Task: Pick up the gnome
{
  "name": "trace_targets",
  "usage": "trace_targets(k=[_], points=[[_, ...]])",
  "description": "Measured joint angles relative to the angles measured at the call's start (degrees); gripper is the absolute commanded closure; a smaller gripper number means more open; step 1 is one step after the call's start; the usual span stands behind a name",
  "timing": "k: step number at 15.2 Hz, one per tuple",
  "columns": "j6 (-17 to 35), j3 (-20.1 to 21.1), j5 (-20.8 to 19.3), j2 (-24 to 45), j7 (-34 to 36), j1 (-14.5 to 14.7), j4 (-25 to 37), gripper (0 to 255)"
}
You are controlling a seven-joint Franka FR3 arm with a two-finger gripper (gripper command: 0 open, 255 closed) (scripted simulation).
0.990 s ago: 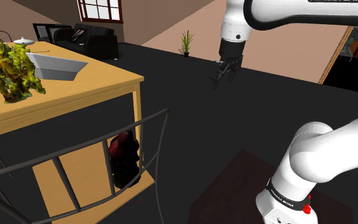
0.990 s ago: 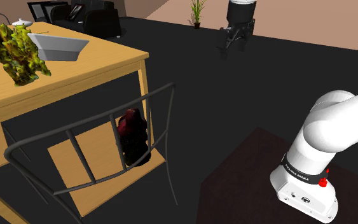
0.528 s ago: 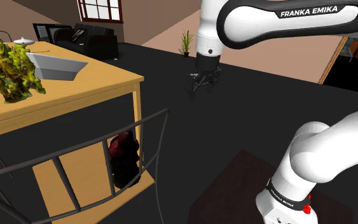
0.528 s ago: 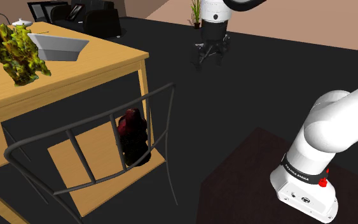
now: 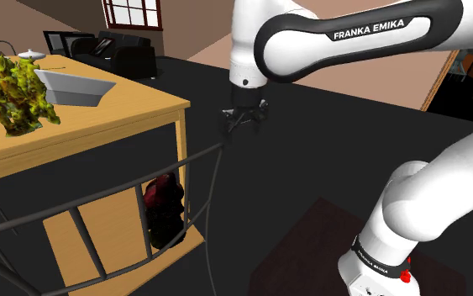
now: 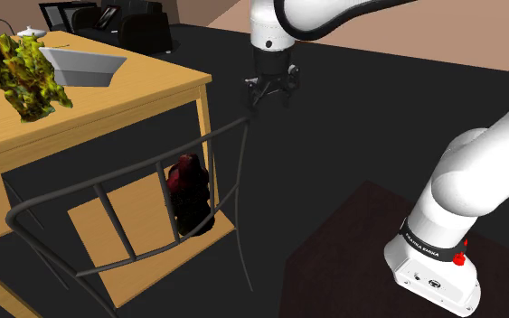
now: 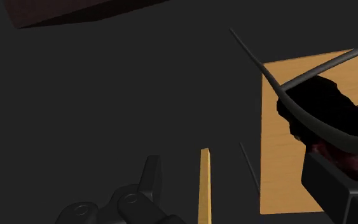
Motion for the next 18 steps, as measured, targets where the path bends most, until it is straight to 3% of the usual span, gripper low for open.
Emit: trace_targets(k=[3,4,6,7,15,18], points=[[-1.1,2.6,-7.3,1.4,5.1,0.3,2.1,0],[1.1,3.8,-8.9,4.7,7.4,0.7,3.2,0],[9.1,5.1,-5.3,13.6,10.8,1.2,5.1,0],[10.5,5.6,-5.4,16.8,12.2,1.1,7.0,0],[13.2,8.9,-14.6,35.9,25.9,4.3,22.0,0],[14.7,8.6,-16.4,38.8,27.7,5.0,22.9,0]])
